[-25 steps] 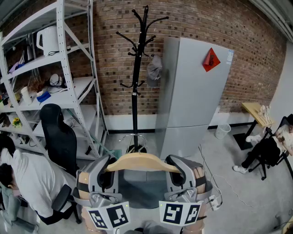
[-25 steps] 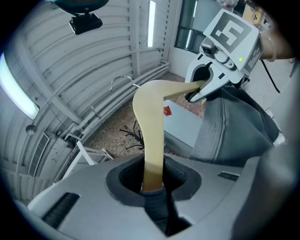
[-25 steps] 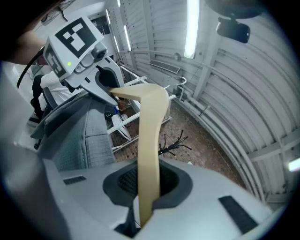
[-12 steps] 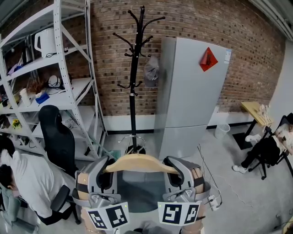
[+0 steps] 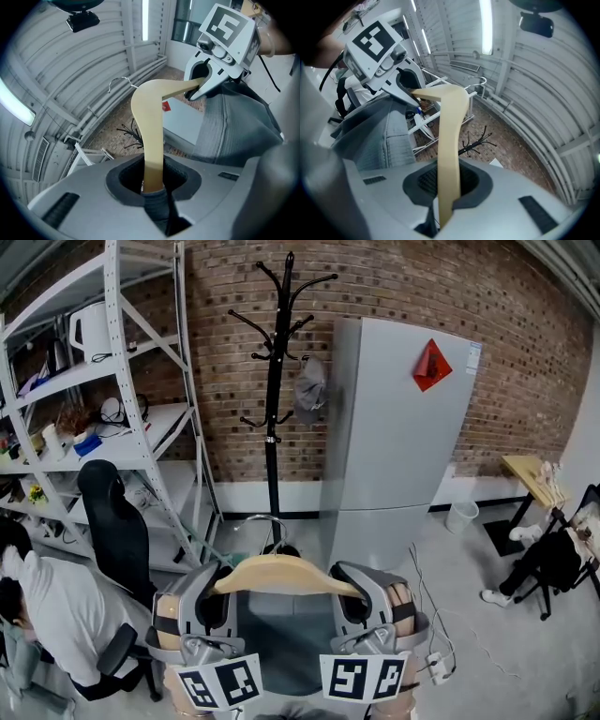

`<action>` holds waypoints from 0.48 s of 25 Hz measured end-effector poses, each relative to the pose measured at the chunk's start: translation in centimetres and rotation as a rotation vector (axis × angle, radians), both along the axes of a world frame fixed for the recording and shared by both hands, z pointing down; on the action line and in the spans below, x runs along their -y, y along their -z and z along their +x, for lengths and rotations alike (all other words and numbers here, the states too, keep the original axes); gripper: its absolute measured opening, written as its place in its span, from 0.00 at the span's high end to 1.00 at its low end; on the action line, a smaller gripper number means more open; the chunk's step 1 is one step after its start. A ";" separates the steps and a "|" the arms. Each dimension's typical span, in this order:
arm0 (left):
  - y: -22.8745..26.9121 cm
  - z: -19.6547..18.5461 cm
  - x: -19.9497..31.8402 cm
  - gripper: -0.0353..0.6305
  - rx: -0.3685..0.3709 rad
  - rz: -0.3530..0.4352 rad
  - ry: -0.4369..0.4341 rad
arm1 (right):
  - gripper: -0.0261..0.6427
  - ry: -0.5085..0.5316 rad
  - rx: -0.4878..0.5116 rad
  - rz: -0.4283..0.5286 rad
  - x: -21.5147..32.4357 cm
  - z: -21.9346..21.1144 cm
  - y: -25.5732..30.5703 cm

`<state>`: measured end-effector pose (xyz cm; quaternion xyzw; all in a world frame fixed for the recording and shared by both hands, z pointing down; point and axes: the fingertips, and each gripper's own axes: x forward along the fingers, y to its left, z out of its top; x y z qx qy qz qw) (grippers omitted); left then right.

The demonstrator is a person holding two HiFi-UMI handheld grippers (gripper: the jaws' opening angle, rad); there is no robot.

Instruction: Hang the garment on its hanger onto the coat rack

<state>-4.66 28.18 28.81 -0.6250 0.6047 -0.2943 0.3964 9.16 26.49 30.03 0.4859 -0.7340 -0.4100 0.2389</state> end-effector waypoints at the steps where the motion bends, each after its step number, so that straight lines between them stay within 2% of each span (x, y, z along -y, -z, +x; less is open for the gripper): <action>1: 0.0 0.2 0.4 0.82 0.000 0.001 0.006 | 0.89 0.007 -0.002 0.001 0.5 0.2 0.1; 12: -0.7 0.1 5.8 0.82 -0.002 -0.012 0.058 | 0.89 0.041 -0.018 0.002 6.5 0.0 -0.3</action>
